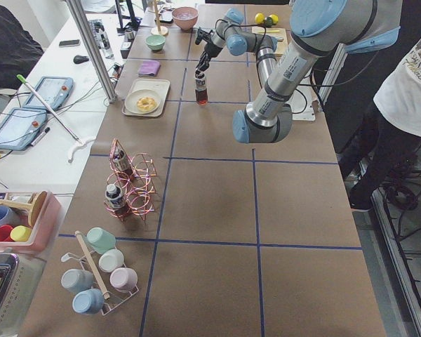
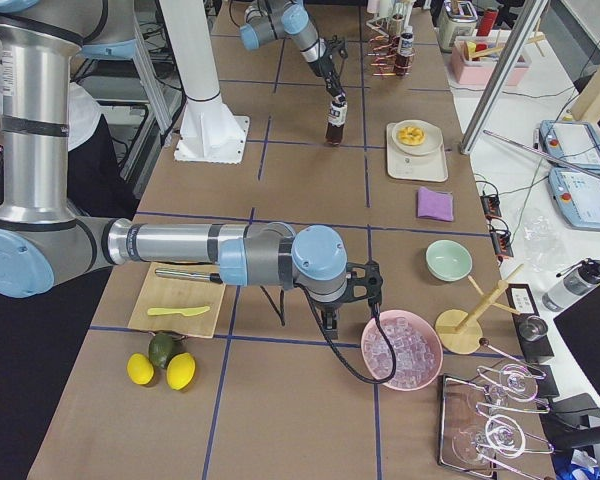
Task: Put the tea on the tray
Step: 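Carry the bottle with the left gripper and stand it at table center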
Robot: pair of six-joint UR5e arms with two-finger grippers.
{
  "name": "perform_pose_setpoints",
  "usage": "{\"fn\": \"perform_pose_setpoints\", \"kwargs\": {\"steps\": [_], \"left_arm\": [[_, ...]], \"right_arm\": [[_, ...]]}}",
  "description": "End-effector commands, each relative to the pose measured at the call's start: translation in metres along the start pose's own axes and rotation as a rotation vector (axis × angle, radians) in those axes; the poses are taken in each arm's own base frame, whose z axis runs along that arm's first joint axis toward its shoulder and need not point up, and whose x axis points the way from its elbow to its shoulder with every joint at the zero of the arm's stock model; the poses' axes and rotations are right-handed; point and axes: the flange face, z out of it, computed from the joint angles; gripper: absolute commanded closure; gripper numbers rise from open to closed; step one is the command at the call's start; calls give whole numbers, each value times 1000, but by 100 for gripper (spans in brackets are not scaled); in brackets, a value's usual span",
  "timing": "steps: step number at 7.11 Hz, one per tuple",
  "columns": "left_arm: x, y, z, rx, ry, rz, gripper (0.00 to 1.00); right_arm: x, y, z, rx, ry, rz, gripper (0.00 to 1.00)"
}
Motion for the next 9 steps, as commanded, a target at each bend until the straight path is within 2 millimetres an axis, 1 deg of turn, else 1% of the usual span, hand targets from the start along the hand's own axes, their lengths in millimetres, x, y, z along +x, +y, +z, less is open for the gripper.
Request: {"fn": "perform_pose_setpoints", "kwargs": {"steps": [1, 2, 3, 5, 6, 7, 8, 9], "left_arm": [[8, 4, 5, -6, -2, 14, 88], [7, 4, 4, -7, 2, 16, 30], [6, 4, 4, -5, 2, 16, 0], [6, -1, -11, -1, 48, 1, 0], [-2, -7, -22, 7, 63, 24, 0], [-8, -17, -32, 18, 74, 65, 0], [-24, -44, -33, -21, 69, 40, 0], [-60, -74, -35, -96, 59, 28, 0]], "right_arm": [[0, 1, 0, -1, 0, 1, 0], [1, 1, 1, -2, 0, 2, 0], [1, 1, 1, -2, 0, 2, 0], [1, 1, 1, -2, -1, 2, 0], [-5, 0, -3, 6, -4, -8, 0], [-19, -3, -14, 23, -7, -27, 0], [-26, -6, -19, 35, -7, -42, 0], [-47, -11, -26, 46, -9, -86, 0]]}}
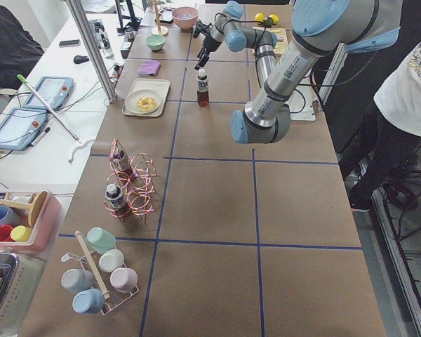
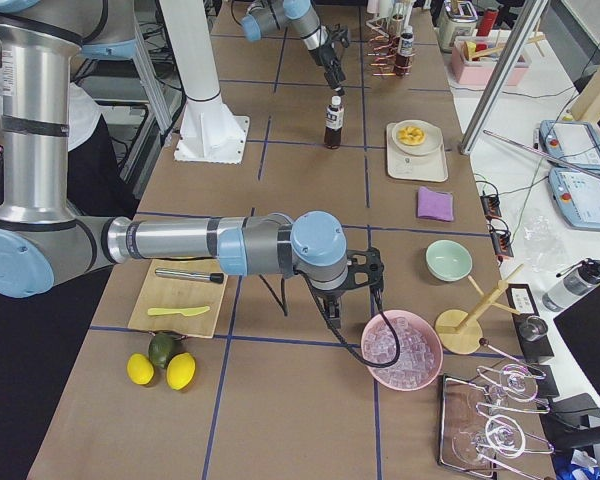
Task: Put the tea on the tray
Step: 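Carry the bottle with the left gripper and stand it at table center, then open the left gripper and withdraw it while the right arm reaches toward the bottle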
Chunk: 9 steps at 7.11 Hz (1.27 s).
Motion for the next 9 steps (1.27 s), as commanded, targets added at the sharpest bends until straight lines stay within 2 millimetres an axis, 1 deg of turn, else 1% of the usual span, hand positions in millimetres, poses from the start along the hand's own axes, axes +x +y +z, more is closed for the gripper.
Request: {"fn": "perform_pose_setpoints", "kwargs": {"steps": [1, 2, 3, 4, 5, 6, 7, 8, 9], "left_arm": [[-78, -47, -26, -105, 12, 55, 0], [-130, -68, -36, -127, -2, 61, 0], [-185, -91, -38, -191, -6, 102, 0], [-238, -90, -35, -217, -35, 192, 0], [-286, -86, -28, -241, -88, 248, 0], [-343, -67, -20, -312, -132, 248, 0], [-401, -53, -12, -385, -161, 296, 0], [-447, -49, -12, -431, -183, 310, 0], [-471, -51, -17, -441, -191, 289, 0]], "right_arm": [[-41, -10, -5, 8, -6, -86, 0], [-51, -11, -3, 3, -9, -106, 0], [-63, -14, -6, 9, -9, -130, 0], [-80, -19, -13, 24, 8, -147, 0], [-106, -33, -18, 42, 2, -87, 0], [-147, -54, -16, 45, -21, -12, 0], [-201, -78, -12, 45, -54, 16, 0], [-259, -96, -2, 30, -85, 78, 0], [-322, -106, 8, 22, -107, 119, 0]]}}
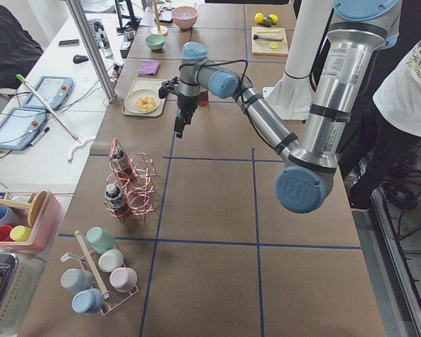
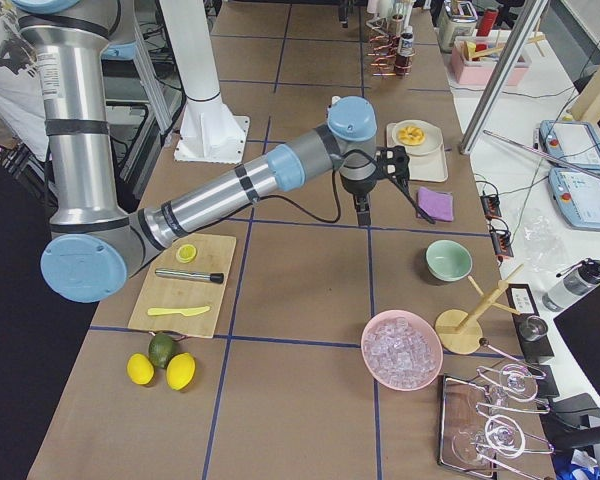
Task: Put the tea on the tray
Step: 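Open the left gripper and withdraw it while the right arm reaches toward the bottle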
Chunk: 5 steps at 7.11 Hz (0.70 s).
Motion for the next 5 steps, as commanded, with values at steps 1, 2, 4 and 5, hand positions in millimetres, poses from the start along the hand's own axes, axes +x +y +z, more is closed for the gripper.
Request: {"fn": "perform_pose_setpoints", "kwargs": {"steps": [1, 2, 4, 5], "left_arm": [[-52, 22, 9, -47, -9, 0, 0], [-68, 30, 11, -61, -8, -24, 0], [-81, 38, 11, -75, 11, -50, 0], [-84, 39, 13, -79, 8, -58, 0]], "right_arm": [[-142, -1, 41, -52, -37, 102, 0], [-229, 4, 53, -69, 4, 149, 0], [-370, 38, 64, -63, 138, 54, 0], [-411, 67, 83, -56, 143, 73, 0]]}}
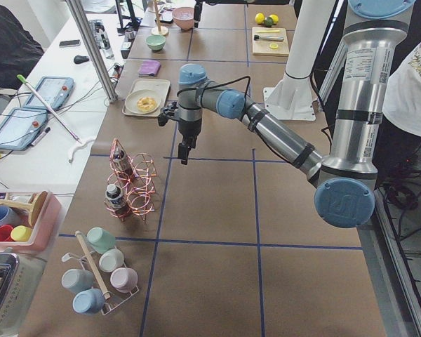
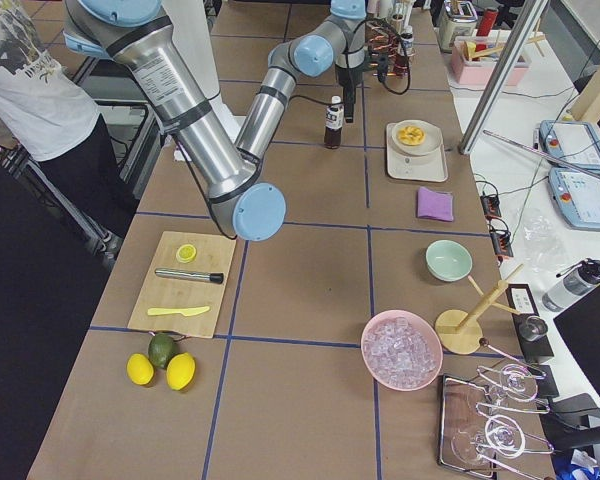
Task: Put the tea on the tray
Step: 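Lower the right gripper over the bottle cap and grasp the bottle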
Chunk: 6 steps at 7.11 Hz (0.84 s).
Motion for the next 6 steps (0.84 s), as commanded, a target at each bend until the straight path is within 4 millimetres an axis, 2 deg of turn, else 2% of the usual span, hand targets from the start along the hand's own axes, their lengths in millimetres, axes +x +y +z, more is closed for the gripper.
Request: {"fn": "perform_pose_setpoints", "kwargs": {"steps": [1, 2, 3, 4, 5, 6], "left_arm": [[-28, 11, 0, -15, 11, -24, 0], [-66, 9, 3, -39, 103, 24, 0], [-106, 9, 10, -51, 139, -15, 0], [-114, 10, 8, -45, 136, -30, 0], [-119, 10, 4, -37, 134, -38, 0], [-120, 10, 5, -39, 134, -39, 0]], "right_arm": [[-101, 61, 25, 22, 36, -25, 0], [-144, 64, 46, 2, 63, -47, 0], [-175, 65, 62, -24, 84, -49, 0], [-188, 61, 73, -10, 57, -25, 0], [-198, 50, 93, 12, 29, -34, 0], [-201, 43, 107, 25, 50, -35, 0]]}}
